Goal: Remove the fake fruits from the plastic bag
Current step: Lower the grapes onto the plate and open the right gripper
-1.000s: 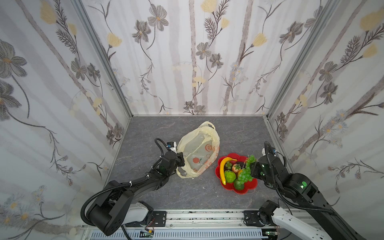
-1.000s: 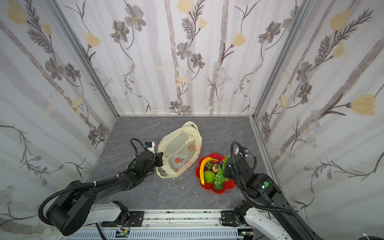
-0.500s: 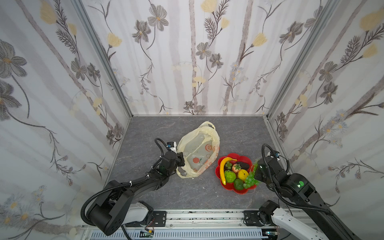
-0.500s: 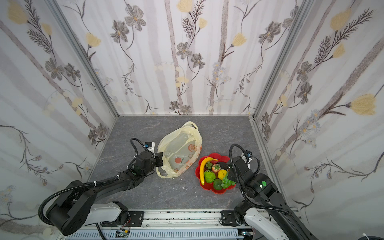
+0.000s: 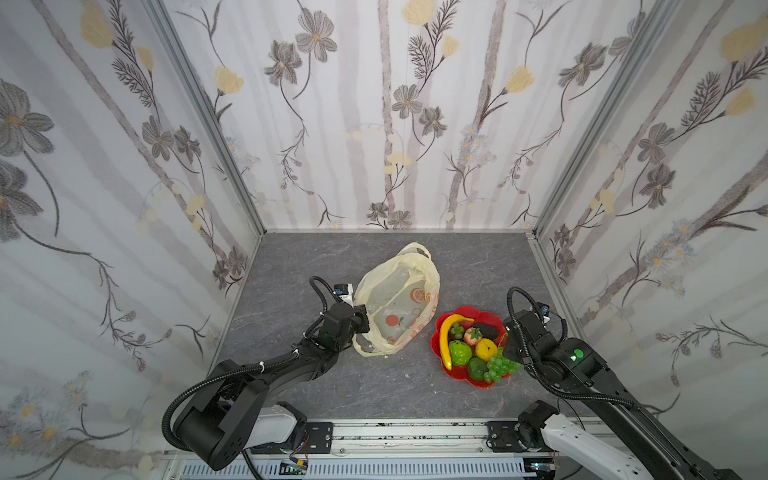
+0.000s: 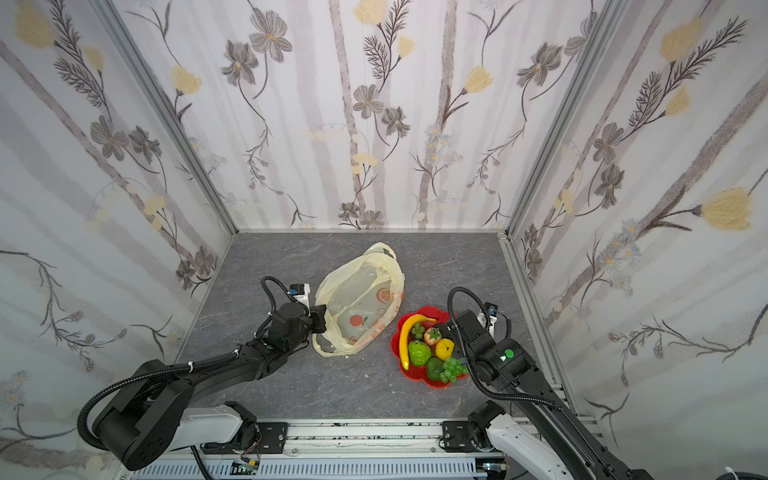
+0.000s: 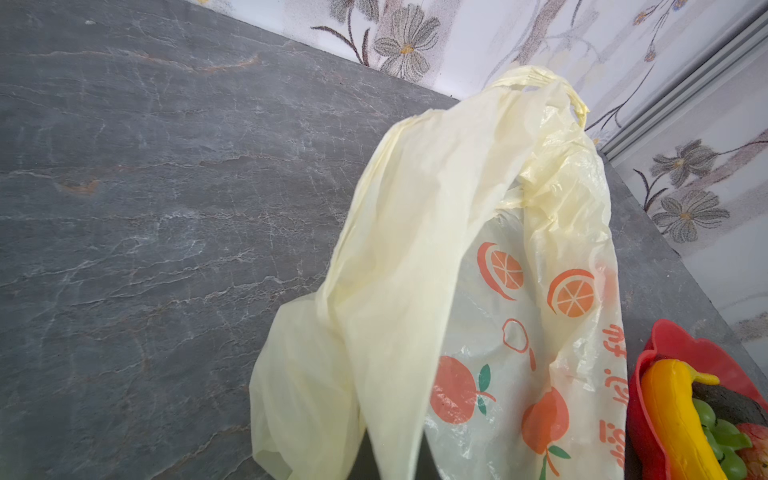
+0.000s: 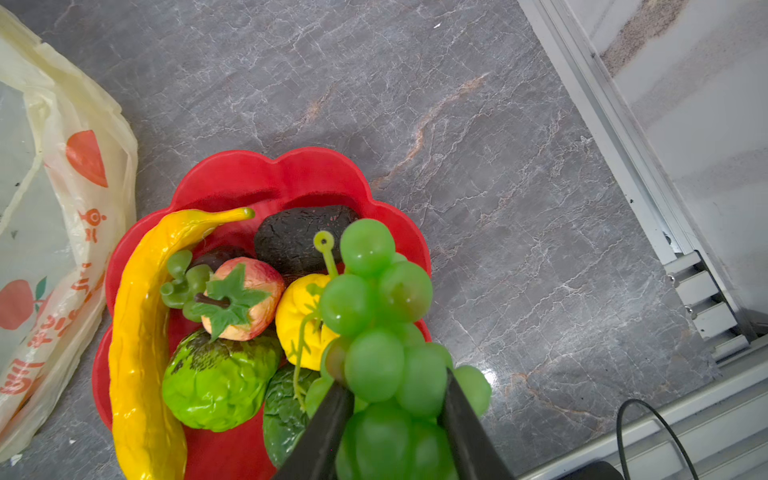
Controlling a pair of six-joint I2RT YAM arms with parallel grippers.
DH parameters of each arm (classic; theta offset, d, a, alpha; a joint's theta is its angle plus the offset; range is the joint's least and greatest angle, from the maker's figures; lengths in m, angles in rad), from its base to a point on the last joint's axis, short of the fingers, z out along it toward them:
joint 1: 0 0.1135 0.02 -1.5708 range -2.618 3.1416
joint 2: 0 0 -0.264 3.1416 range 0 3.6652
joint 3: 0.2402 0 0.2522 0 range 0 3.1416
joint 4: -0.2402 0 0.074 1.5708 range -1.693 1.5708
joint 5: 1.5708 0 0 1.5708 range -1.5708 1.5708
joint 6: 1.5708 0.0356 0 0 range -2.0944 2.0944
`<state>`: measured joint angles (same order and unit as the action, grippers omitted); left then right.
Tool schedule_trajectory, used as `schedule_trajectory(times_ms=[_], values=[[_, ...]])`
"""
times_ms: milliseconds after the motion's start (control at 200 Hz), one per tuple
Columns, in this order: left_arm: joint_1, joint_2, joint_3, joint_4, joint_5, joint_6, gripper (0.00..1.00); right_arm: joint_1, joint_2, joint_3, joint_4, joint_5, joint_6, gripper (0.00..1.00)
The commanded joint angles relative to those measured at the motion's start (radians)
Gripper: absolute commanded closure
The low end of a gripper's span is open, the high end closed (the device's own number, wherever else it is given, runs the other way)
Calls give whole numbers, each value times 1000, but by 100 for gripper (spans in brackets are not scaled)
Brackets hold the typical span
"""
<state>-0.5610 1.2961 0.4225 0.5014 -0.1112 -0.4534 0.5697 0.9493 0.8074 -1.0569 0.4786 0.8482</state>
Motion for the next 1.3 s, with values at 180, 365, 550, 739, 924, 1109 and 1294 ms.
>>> schedule_trajectory(times_ms=[180, 365, 550, 739, 924, 1109, 1294], values=[[1, -8, 9, 8, 6, -8, 100, -5, 96, 11, 13, 64, 44, 67], [1, -12, 7, 7, 7, -8, 100, -3, 162, 26, -11, 97, 66, 68], [2, 3, 12, 7, 9, -9, 100, -3, 202, 70, -34, 143, 77, 66], [1, 14, 16, 8, 7, -7, 100, -3, 288, 83, -14, 164, 69, 65], [2, 12, 13, 7, 1, -5, 100, 13, 393, 86, -26, 162, 57, 62], [3, 10, 15, 7, 3, -4, 100, 14, 404, 93, 8, 169, 39, 60], [3, 2, 11, 8, -1, -2, 100, 14, 456, 95, 60, 153, 10, 59]])
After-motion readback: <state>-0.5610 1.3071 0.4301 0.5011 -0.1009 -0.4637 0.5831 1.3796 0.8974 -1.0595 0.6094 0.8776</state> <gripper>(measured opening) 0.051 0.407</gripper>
